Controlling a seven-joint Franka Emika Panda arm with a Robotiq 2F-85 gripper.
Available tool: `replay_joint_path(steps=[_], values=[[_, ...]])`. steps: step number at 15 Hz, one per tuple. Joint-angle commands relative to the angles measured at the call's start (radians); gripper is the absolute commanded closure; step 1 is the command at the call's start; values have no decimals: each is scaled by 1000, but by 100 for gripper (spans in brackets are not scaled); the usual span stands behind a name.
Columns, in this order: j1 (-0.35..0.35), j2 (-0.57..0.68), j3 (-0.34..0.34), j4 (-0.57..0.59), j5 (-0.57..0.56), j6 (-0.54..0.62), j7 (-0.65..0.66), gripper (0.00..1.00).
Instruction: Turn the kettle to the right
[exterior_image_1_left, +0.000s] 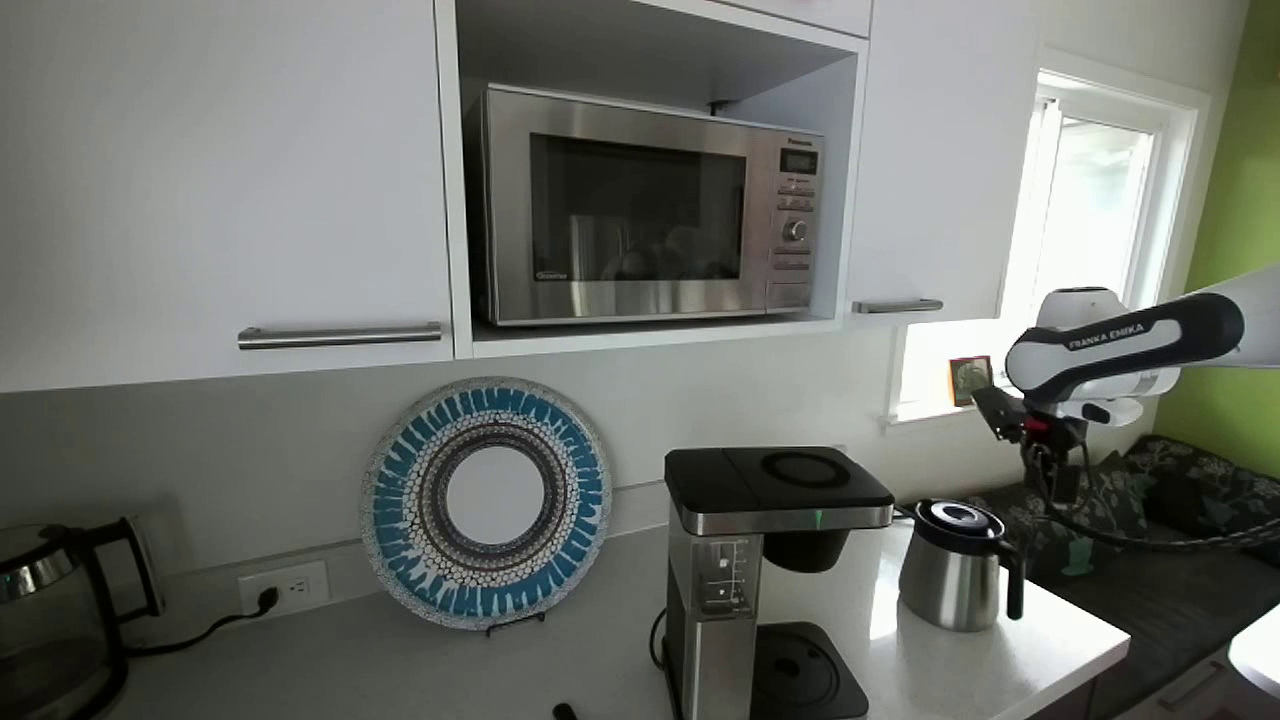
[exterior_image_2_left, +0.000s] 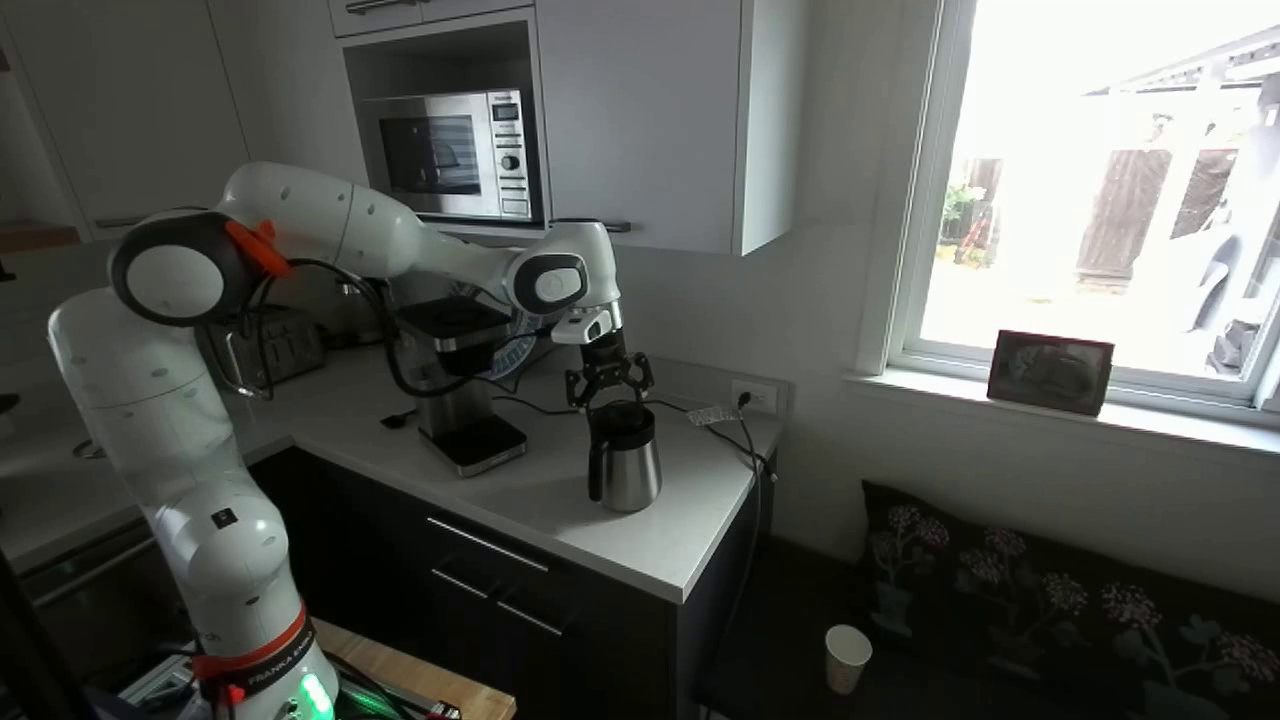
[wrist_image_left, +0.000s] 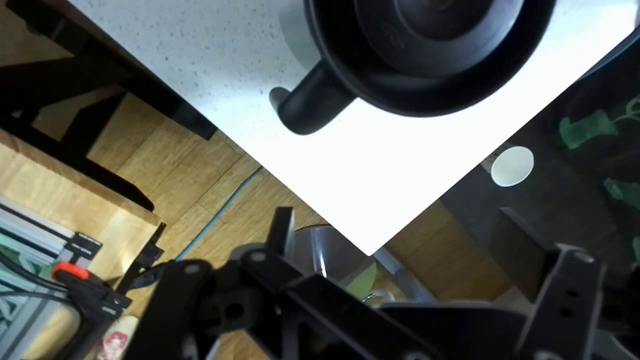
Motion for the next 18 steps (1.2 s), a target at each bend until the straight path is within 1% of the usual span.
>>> replay_joint_path(steps=[1, 3, 4, 5, 10, 12, 14, 18], values=[[-14, -47, -10, -29, 5, -21, -231, 0], [-19, -63, -11, -33, 6, -24, -355, 0], [-24, -23, 0, 0, 2, -12, -259, 0], [-26, -26, 0, 1, 3, -12, -274, 0], [-25, -22, 3, 4, 2, -12, -272, 0], [-15, -62, -6, -1, 44, -14, -458, 0], [-19, -82, -14, 8, 66, -30, -593, 0], [-22, -97, -35, 46, 158, -58, -875, 0]])
